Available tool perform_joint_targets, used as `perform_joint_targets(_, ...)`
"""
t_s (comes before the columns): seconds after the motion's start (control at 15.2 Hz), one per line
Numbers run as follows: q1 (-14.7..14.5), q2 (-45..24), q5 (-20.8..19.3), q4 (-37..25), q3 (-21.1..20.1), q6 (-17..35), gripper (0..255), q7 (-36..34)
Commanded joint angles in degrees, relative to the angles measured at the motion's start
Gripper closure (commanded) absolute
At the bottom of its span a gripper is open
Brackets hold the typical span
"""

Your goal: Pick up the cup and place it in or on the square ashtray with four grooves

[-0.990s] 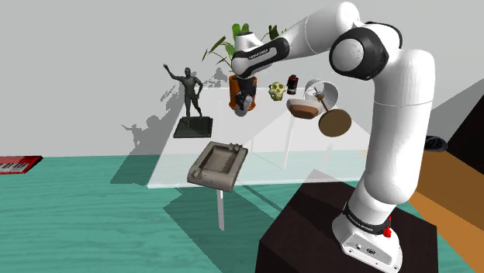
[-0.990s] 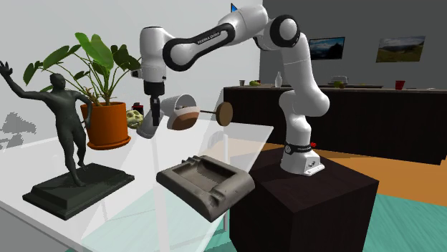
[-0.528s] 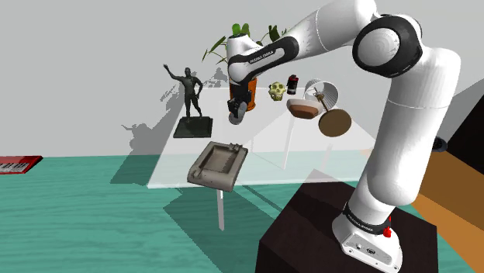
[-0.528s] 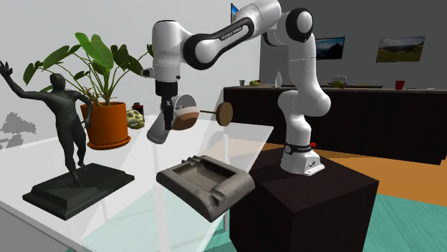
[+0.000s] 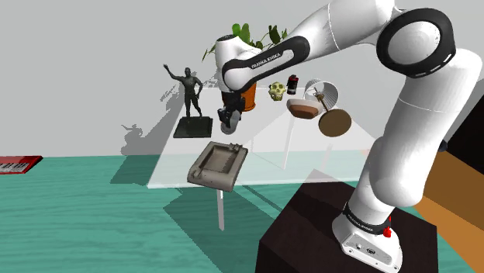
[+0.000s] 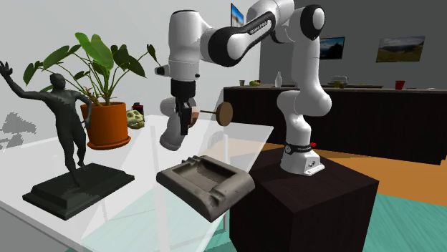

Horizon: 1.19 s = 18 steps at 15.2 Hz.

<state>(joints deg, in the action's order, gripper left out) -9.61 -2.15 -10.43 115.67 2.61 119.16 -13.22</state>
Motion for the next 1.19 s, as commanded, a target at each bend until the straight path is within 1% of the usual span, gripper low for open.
perform_joint_targets(0.0, -1.4, 1.2, -0.2, 1.6, -1.3, 0.0, 255, -2.9)
perform_joint_targets(0.53, -6.8, 3.3, 0.0, 3.6, -6.7, -1.9, 255, -13.5)
perform_joint_targets(1.12, -6.7, 0.5, -1.0, 7.5, -6.7, 4.7, 255, -14.9)
